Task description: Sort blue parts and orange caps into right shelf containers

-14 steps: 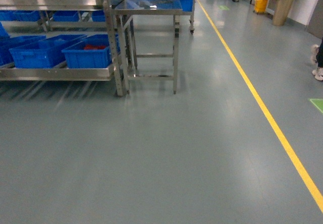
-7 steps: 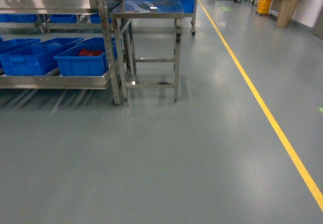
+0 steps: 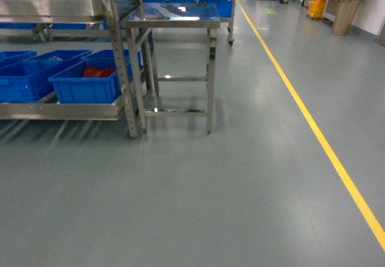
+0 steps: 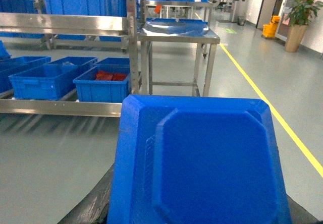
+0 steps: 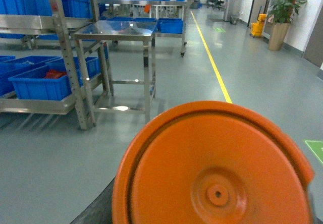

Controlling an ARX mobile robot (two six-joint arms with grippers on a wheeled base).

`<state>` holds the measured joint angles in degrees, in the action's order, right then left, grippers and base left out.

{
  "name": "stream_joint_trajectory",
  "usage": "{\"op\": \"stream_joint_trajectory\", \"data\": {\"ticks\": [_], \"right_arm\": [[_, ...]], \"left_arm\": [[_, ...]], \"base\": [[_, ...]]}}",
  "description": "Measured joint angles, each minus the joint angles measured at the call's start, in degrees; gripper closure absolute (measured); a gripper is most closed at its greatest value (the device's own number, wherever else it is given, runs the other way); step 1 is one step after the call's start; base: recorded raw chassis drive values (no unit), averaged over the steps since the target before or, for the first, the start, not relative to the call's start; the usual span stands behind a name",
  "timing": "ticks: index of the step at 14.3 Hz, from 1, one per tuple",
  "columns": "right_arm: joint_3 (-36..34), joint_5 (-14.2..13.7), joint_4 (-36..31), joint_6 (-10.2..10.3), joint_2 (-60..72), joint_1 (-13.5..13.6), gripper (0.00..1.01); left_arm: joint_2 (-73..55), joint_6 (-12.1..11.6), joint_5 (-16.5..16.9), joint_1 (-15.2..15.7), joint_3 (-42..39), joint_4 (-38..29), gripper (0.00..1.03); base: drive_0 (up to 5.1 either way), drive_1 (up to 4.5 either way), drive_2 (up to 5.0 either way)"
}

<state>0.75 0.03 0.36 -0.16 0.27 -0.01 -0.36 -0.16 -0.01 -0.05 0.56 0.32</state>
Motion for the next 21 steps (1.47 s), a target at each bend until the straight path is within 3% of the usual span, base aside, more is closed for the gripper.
{"op": "stream_joint_trajectory", "data": {"ticks": [21], "right_arm": [[0.0, 0.0, 0.0, 0.0, 0.0, 0.0, 0.57]], "left_arm": [[0.0, 0.0, 0.0, 0.0, 0.0, 0.1, 0.59]], "base": [[0.0, 4.2, -4.2]]}}
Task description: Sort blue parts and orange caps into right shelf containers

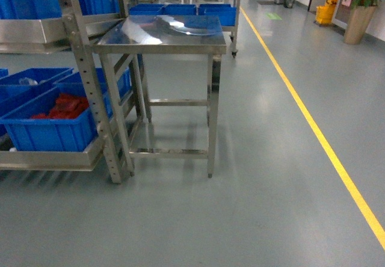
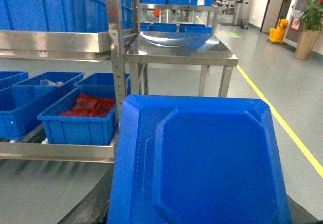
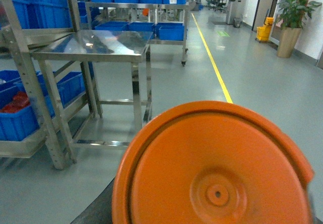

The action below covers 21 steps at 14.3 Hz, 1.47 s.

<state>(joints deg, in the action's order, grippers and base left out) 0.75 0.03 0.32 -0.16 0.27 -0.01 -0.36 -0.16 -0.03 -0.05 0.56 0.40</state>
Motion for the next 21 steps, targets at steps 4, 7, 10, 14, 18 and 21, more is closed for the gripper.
{"op": "stream_joint_trajectory", "data": {"ticks": [4, 7, 10, 14, 18, 21], "right_arm": [[0.0, 0.0, 0.0, 0.0, 0.0, 0.0, 0.57], [0.0, 0.0, 0.0, 0.0, 0.0, 0.0, 0.57], [0.0, 0.0, 0.2, 0.0, 0.0, 0.0, 0.57], [0.0, 0.0, 0.0, 0.0, 0.0, 0.0, 0.57], [0.0, 0.0, 0.0, 0.0, 0.0, 0.0, 0.57], [0.0, 0.0, -0.1, 0.0, 0.0, 0.0, 0.57]], "left_arm": [[0.0, 0.0, 0.0, 0.0, 0.0, -0.1, 0.59], [0.0, 0.0, 0.0, 0.0, 0.0, -0.1, 0.59], [0.0, 0.0, 0.0, 0.0, 0.0, 0.0, 0.59], [0.0, 0.0, 0.0, 0.0, 0.0, -0.1, 0.59], [0.0, 0.0, 0.0, 0.0, 0.0, -0.2, 0.59], [0.0, 0.0, 0.0, 0.0, 0.0, -0.2, 0.59]], "base": [[0.0, 4.26, -4.3], [0.1, 4.36, -4.2], [0.1, 4.36, -4.2], [0.0, 4.33, -4.3], [0.1, 3.26, -3.1], [0.0, 0.0, 0.0]]}}
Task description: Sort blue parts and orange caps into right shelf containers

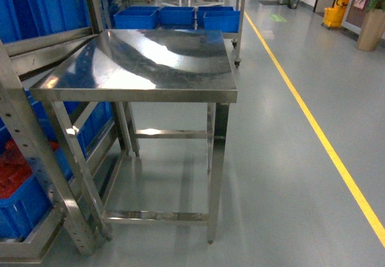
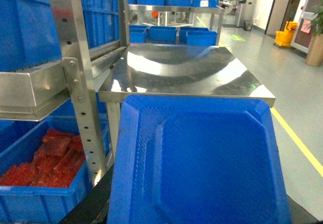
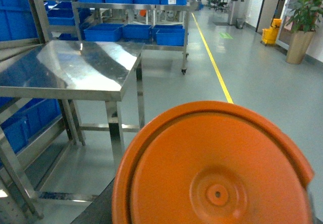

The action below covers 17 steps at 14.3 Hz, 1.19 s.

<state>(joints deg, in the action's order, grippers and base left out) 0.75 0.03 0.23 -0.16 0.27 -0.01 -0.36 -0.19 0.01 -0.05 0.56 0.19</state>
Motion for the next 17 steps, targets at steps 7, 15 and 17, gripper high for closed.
{"op": "stream_joint_trajectory", "data": {"ticks": [7, 15, 17], "right_arm": [[0.0, 0.0, 0.0, 0.0, 0.0, 0.0, 0.57], [0.0, 0.0, 0.1, 0.0, 0.0, 0.0, 0.57], [0.0, 0.0, 0.2, 0.0, 0.0, 0.0, 0.57]], "left_arm": [[0.0, 0.0, 0.0, 0.0, 0.0, 0.2, 0.59], [0.0, 0.0, 0.0, 0.0, 0.0, 0.2, 0.59], [0.0, 0.0, 0.0, 0.0, 0.0, 0.3, 0.59]], "base": [[-4.9, 2.07, 2.8], [-4.9, 2.47, 2.5], [-5.0, 2.39, 2.4]]}}
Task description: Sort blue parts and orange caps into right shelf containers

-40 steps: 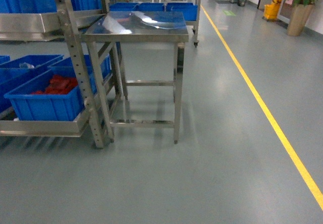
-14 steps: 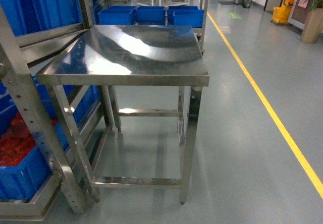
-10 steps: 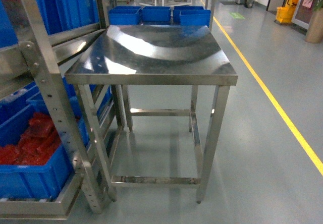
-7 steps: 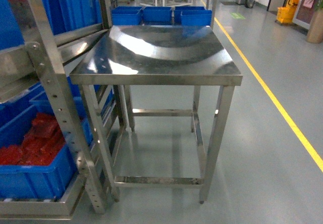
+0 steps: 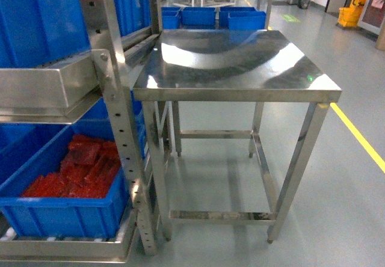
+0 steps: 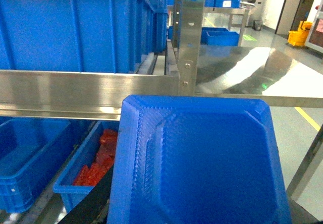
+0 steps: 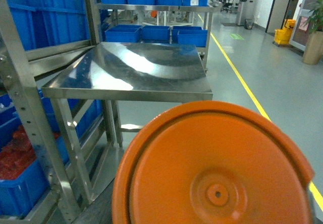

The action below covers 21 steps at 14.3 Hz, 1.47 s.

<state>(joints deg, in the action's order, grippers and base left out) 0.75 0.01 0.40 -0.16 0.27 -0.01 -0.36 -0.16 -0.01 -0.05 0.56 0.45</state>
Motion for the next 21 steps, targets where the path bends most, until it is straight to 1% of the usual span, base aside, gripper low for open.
{"op": "stream_joint_trajectory", "data": {"ticks": [21], "right_arm": [[0.0, 0.0, -0.1, 0.0, 0.0, 0.0, 0.57]], "left_arm": [[0.0, 0.0, 0.0, 0.0, 0.0, -0.1, 0.59]], "base": [[-5.0, 2.4, 2.4]]}}
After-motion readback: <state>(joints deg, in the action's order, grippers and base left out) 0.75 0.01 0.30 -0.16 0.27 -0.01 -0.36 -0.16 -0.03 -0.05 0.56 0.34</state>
